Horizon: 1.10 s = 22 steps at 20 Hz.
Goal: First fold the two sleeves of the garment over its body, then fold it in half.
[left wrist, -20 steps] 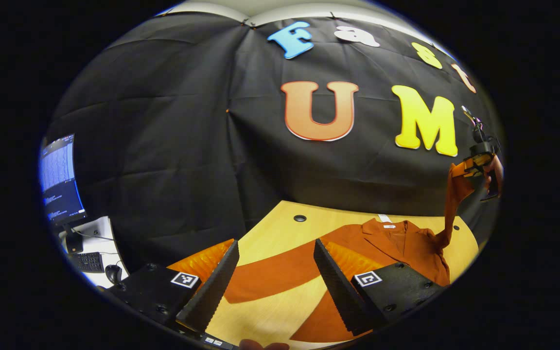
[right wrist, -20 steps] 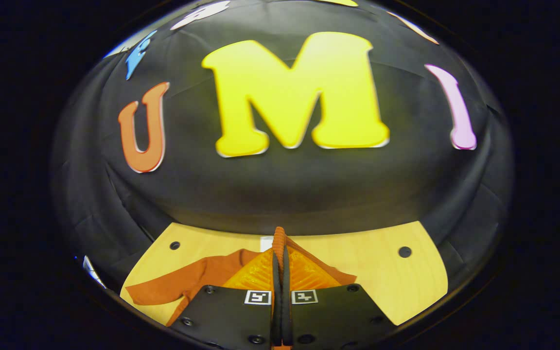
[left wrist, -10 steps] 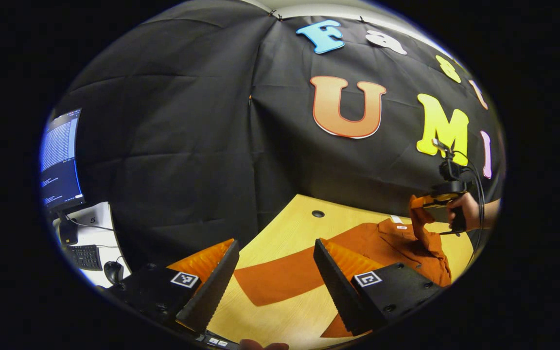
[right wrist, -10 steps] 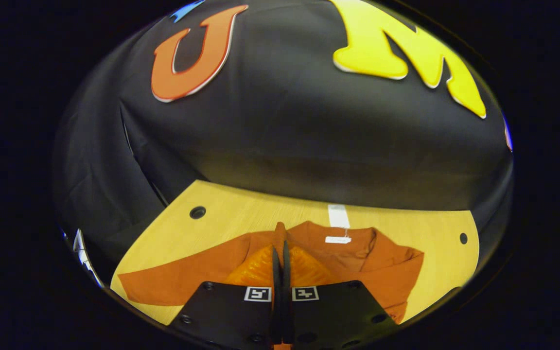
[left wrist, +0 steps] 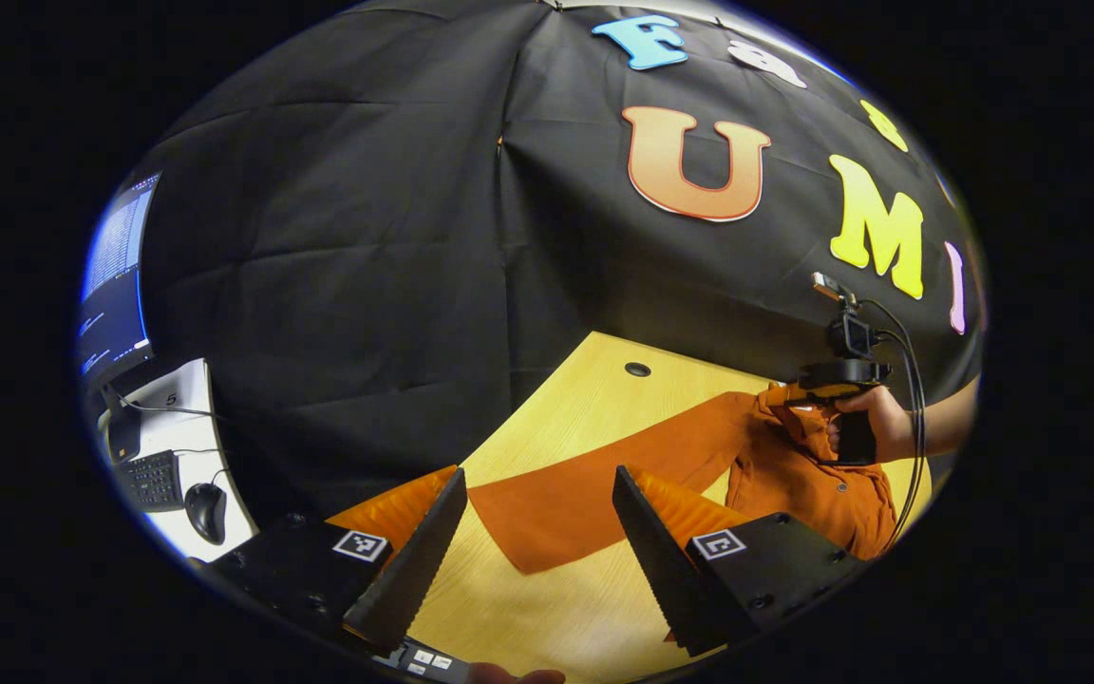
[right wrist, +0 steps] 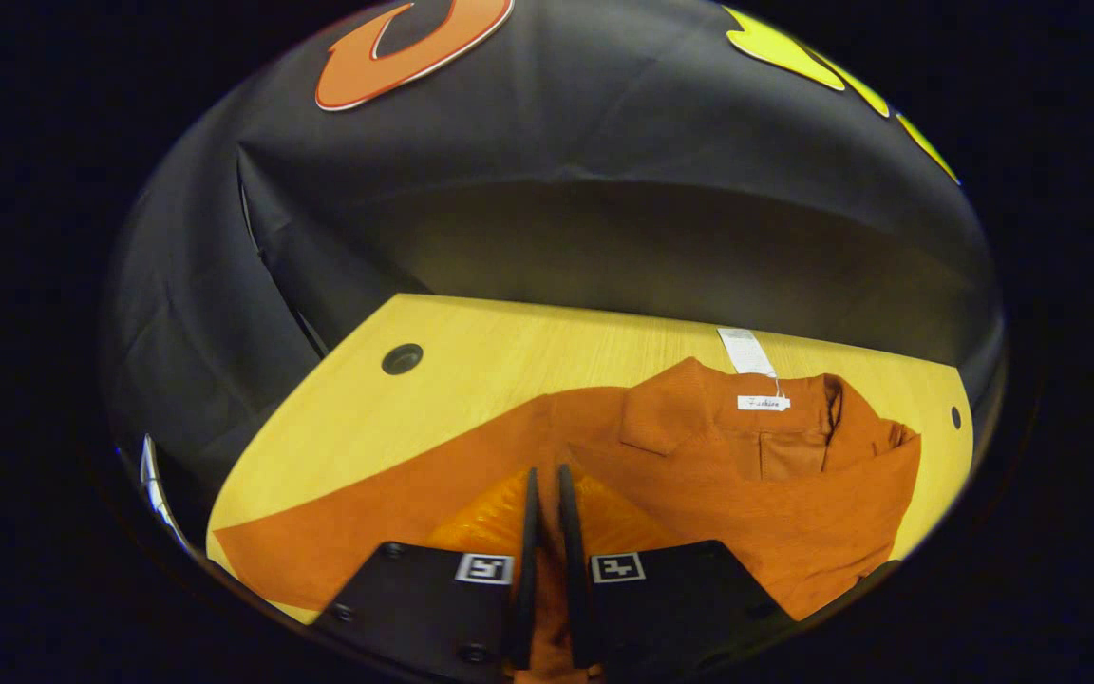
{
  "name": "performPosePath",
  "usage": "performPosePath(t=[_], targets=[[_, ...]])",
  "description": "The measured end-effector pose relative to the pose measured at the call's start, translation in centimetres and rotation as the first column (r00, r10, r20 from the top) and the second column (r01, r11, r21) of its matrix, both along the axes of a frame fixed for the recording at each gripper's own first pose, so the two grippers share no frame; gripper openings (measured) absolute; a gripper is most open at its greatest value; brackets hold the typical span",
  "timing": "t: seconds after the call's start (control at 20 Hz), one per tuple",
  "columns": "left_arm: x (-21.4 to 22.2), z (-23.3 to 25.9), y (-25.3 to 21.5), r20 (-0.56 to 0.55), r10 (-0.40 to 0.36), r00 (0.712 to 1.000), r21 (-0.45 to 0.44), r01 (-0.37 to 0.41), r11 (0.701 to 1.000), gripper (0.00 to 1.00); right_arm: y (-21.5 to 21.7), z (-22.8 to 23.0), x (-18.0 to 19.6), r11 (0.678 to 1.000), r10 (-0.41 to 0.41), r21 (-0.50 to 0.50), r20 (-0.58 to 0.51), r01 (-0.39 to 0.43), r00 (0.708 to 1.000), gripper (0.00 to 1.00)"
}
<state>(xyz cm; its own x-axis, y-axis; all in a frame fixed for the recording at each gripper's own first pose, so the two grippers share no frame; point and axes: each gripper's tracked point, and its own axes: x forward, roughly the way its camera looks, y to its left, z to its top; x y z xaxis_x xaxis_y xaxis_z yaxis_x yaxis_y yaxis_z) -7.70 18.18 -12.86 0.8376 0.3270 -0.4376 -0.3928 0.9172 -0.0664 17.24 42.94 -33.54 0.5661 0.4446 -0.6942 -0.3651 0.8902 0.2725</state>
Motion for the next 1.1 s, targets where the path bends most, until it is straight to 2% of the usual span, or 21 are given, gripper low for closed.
performPosePath(t=[0.15,0.4,0.5,0.55,0.6,0.65,0.7,0.85,0.9,1.05,1.1], targets=[[0.8,-0.9,0.8,0.004,0.012,1.0,-0.009,-0.012,1.0,1.0,0.0,3.5,-0.3,0.999,0.027,0.035,0.07,-0.03,0.997,0.78],[2.5,-4.0,2.7,-0.008,0.05,0.999,-0.041,-0.05,0.998,1.0,-1.8,10.0,-3.2,0.992,0.044,0.11,0.114,-0.056,0.993,0.81],[2.9,-7.0,3.2,-0.064,0.065,0.996,-0.084,-0.07,0.994,1.0,-3.1,12.6,-5.4,0.987,0.071,0.132,0.142,-0.09,0.987,0.77],[2.8,-8.7,3.2,-0.093,0.069,0.993,-0.101,-0.078,0.992,1.0,-3.8,13.8,-6.7,0.985,0.078,0.143,0.151,-0.1,0.985,0.81],[2.9,-9.8,3.4,-0.11,0.079,0.991,-0.102,-0.09,0.991,1.0,-4.8,14.8,-7.8,0.983,0.08,0.151,0.153,-0.103,0.985,0.77],[3.5,-10.5,3.5,-0.129,0.086,0.988,-0.083,-0.097,0.992,1.0,-5.9,15.6,-8.7,0.983,0.074,0.154,0.158,-0.099,0.985,0.81],[3.3,-11.0,3.4,-0.152,0.091,0.984,-0.07,-0.102,0.992,1.0,-7.1,16.2,-9.4,0.984,0.064,0.151,0.166,-0.09,0.984,0.8],[3.4,-13.0,2.4,-0.209,0.089,0.974,-0.116,-0.115,0.987,1.0,-10.9,17.1,-11.0,0.991,0.043,0.118,0.185,-0.066,0.982,0.81],[4.1,-13.0,2.6,-0.19,0.088,0.978,-0.088,-0.106,0.99,1.0,-12.0,17.5,-11.3,0.993,0.037,0.104,0.194,-0.058,0.98,0.81],[3.9,-13.6,2.4,-0.25,0.087,0.964,-0.025,-0.096,0.995,1.0,-15.2,18.7,-11.9,0.995,-0.007,0.095,0.206,-0.012,0.979,0.81],[4.0,-13.4,2.6,-0.239,0.089,0.967,0.0,-0.091,0.996,1.0,-16.1,19.1,-12.0,0.995,-0.028,0.102,0.204,0.008,0.979,0.81]])
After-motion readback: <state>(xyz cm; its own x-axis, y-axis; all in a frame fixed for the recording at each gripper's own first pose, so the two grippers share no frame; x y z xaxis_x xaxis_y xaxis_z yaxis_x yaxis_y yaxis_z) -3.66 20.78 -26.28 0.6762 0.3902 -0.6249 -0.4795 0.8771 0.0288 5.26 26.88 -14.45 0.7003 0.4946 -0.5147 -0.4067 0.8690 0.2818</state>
